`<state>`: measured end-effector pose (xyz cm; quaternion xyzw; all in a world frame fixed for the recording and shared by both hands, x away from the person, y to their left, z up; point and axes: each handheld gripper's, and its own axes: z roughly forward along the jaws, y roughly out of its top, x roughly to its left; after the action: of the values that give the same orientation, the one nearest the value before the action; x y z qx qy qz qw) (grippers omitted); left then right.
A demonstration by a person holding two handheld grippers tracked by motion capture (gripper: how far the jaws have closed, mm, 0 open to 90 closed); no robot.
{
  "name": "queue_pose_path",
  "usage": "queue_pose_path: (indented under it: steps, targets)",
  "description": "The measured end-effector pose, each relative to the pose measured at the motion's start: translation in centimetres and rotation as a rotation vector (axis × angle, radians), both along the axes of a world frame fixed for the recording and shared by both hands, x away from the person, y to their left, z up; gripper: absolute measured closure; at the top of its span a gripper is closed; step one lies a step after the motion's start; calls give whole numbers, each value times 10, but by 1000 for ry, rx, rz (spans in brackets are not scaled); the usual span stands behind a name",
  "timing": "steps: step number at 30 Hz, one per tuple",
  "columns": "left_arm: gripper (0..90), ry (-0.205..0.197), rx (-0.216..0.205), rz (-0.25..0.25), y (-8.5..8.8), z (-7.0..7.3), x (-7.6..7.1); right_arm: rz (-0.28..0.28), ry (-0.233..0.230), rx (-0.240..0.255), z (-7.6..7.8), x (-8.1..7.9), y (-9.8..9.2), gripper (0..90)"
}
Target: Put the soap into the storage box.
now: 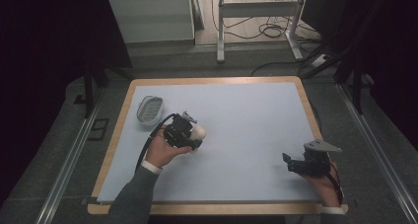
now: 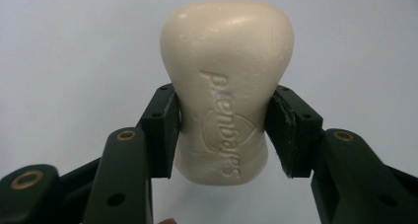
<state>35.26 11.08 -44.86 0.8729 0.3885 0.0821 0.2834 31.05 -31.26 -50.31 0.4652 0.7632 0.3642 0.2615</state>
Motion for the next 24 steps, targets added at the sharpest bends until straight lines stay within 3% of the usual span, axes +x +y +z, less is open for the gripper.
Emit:
queue_pose_path:
  steps: [15, 24]
  targets:
    - [499, -22, -49, 49, 21, 4, 8, -3, -1, 0, 0, 0, -1, 104]
    - [499, -29, -48, 86, 39, 6, 17, -3, 1, -2, -1, 0, 0, 104]
